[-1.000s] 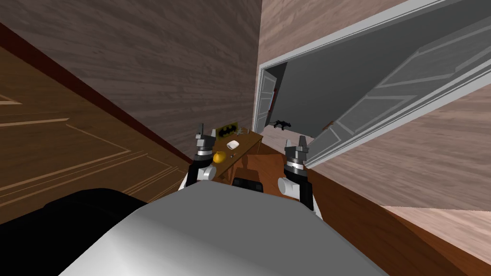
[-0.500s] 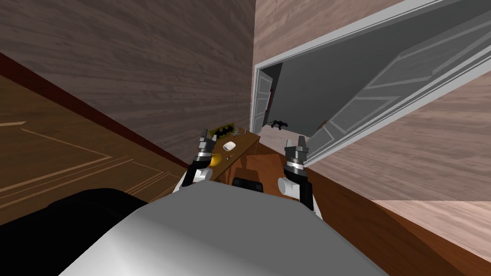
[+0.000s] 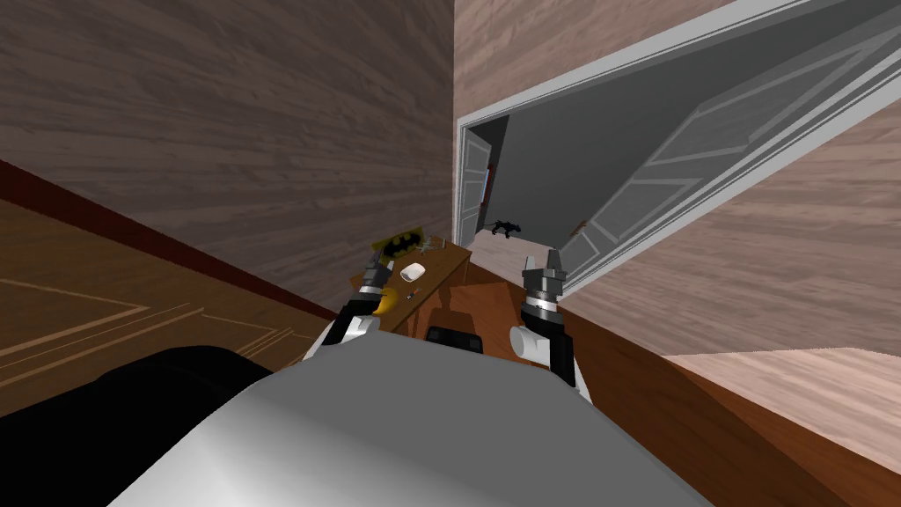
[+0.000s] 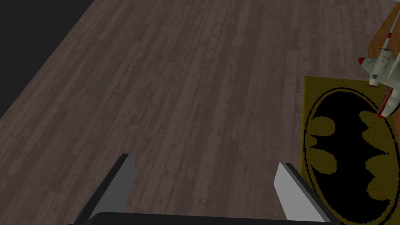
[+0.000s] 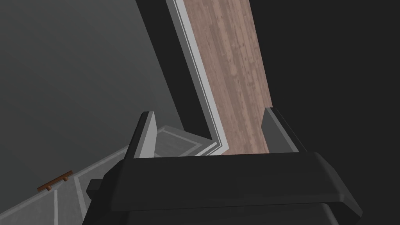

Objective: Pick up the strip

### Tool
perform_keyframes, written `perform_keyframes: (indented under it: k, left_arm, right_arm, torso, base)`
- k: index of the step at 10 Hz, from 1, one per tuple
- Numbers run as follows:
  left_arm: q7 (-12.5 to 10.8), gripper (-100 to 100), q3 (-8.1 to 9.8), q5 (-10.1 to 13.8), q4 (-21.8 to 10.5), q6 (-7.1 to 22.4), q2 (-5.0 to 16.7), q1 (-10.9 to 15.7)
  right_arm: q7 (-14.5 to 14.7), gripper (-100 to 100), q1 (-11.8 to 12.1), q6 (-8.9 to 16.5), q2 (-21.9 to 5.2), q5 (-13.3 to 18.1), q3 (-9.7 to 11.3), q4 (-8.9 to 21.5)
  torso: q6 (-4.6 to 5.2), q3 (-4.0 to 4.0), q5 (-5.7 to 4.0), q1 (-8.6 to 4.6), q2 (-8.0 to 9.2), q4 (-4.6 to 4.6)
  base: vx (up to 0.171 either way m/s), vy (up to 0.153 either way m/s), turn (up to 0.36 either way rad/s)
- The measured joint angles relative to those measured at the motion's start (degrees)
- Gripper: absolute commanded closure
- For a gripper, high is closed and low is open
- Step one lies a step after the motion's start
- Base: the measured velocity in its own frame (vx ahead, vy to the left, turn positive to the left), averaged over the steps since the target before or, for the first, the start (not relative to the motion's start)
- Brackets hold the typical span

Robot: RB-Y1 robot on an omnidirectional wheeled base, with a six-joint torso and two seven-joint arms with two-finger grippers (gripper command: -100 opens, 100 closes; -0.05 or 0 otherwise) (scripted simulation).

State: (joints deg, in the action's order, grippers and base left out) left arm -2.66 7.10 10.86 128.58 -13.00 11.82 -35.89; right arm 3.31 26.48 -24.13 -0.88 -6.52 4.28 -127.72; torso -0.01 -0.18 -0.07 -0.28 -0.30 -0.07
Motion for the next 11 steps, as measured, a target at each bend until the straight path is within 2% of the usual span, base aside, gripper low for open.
perform_keyframes:
  k: [2, 3, 5, 10, 11]
  left_arm:
    - [-0.4, -100, 1.02, 1.0, -1.7, 2.1, 0.6, -0.7]
    - [-0.8, -100, 1.72, 1.8, -1.9, 3.5, 0.9, -2.2]
    - [-1.3, -100, 2.88, 3.0, -4.7, 5.3, 1.8, -2.4]
    - [-2.9, -100, 5.61, 6.4, -8.5, 10.6, 3.6, -4.9]
    - [-3.2, -100, 6.44, 7.2, -9.1, 13.0, 3.8, -4.9]
  right_arm:
    - [0.0, 0, 0.0, 0.0, 0.0, 0.0, 0.0, 0.0]
    - [0.0, 0, 0.0, 0.0, 0.0, 0.0, 0.0, 0.0]
    - [0.0, 0, 0.0, 0.0, 0.0, 0.0, 0.0, 0.0]
    - [0.0, 0, 0.0, 0.0, 0.0, 0.0, 0.0, 0.0]
    - [0.0, 0, 0.0, 0.0, 0.0, 0.0, 0.0, 0.0]
  torso:
    - [0.0, 0.08, 0.03, 0.14, 0.14, 0.03]
    - [0.0, 0.08, 0.03, 0.12, 0.13, 0.03]
    - [0.01, 0.06, 0.03, 0.08, 0.1, 0.03]
    - [-0.01, 0.05, 0.03, 0.14, 0.09, 0.02]
    - [0.02, 0.05, 0.03, 0.1, 0.08, 0.02]
  base:
    - [0.047, -0.035, -0.067]
    - [0.045, -0.037, -0.049]
    - [0.061, -0.047, -0.075]
    - [0.068, -0.037, -0.085]
    - [0.123, -0.045, -0.154]
